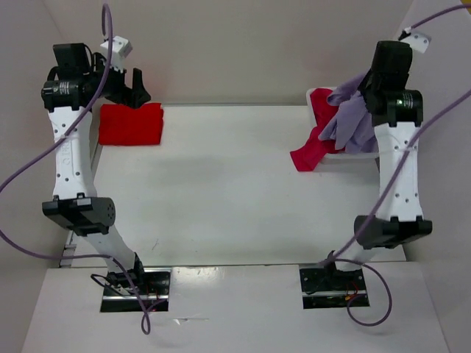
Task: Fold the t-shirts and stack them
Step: Grab crumpled tshirt from bin with the right arm, then move the tshirt to the center of the board
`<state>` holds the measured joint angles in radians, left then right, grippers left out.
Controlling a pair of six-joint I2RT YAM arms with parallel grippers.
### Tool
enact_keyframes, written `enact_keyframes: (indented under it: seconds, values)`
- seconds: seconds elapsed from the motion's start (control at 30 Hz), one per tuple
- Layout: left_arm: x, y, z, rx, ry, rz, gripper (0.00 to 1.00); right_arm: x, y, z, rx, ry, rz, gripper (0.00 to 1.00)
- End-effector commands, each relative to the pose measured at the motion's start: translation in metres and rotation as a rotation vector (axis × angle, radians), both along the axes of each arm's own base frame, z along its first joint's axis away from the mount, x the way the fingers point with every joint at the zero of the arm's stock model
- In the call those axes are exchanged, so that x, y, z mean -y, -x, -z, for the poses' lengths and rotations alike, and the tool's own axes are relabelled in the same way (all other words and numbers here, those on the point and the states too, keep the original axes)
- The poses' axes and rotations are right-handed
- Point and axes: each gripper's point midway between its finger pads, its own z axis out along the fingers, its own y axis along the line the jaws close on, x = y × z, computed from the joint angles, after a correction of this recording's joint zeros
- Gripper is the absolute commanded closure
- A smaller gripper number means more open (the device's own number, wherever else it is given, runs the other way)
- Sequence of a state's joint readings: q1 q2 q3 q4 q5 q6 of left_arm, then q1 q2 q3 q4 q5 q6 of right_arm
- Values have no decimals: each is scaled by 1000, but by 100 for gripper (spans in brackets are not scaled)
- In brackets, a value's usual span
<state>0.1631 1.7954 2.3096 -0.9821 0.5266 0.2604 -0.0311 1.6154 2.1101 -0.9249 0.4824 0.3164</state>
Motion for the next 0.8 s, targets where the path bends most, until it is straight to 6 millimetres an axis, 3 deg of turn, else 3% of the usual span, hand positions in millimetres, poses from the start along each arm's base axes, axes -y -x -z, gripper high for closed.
enact_keyframes:
  seconds: [0.0, 0.1, 0.13, 0.17, 0.2, 0.23, 0.27, 0.3, 0.33, 0.4, 0.47, 0.5, 0.57, 0.6, 0.63, 0.67, 0.7, 0.73, 0.77]
  values:
    - [22, 26, -29, 124, -14, 72, 0, -46, 38, -118, 322, 87, -112, 100]
    - [30, 35, -8, 69, -14, 77, 0, -78, 61, -162, 424, 127, -155, 100]
    - [30, 35, -3, 51, -5, 74, 0, -85, 75, -186, 493, 123, -177, 100]
    - [32, 38, -1, 46, -10, 71, 0, -97, 79, -193, 510, 124, -216, 100]
    - [30, 40, 7, 25, -15, 58, 0, -128, 86, -206, 547, 125, -330, 100]
    - [29, 45, 6, 25, -13, 46, 0, -144, 93, -221, 607, 114, -390, 100]
    - [26, 45, 8, 26, -24, 27, 0, -182, 103, -231, 650, 98, -543, 100]
    - [24, 48, 14, 10, -29, 15, 0, -198, 113, -243, 686, 104, -621, 100]
    - [22, 52, 13, 15, -37, 2, 0, -222, 114, -245, 699, 89, -697, 100]
    - [16, 52, 17, 10, -54, -29, 0, -250, 118, -243, 701, 81, -809, 100]
    - [10, 58, 18, 8, -59, -50, 0, -264, 105, -218, 622, 62, -825, 100]
    - [4, 61, 13, 22, -65, -70, 0, -271, 86, -190, 535, 76, -807, 100]
    - [1, 65, 19, 8, -63, -80, 0, -283, 72, -155, 438, 48, -823, 93]
    - [-1, 68, 15, 19, -71, -91, 0, -292, 59, -116, 340, 55, -834, 91]
    - [-3, 70, 16, 16, -79, -106, 0, -295, 52, -98, 305, 22, -835, 90]
    - [-5, 70, 17, 16, -83, -114, 0, -292, 48, -91, 308, -8, -836, 73]
    - [-5, 69, 20, 12, -83, -114, 0, -310, 39, -39, 188, -54, -941, 54]
    - [-7, 71, 21, 10, -89, -126, 0, -281, 18, -20, 145, -127, -888, 42]
    - [-9, 71, 21, 9, -94, -134, 0, -271, 10, 4, 82, -174, -885, 34]
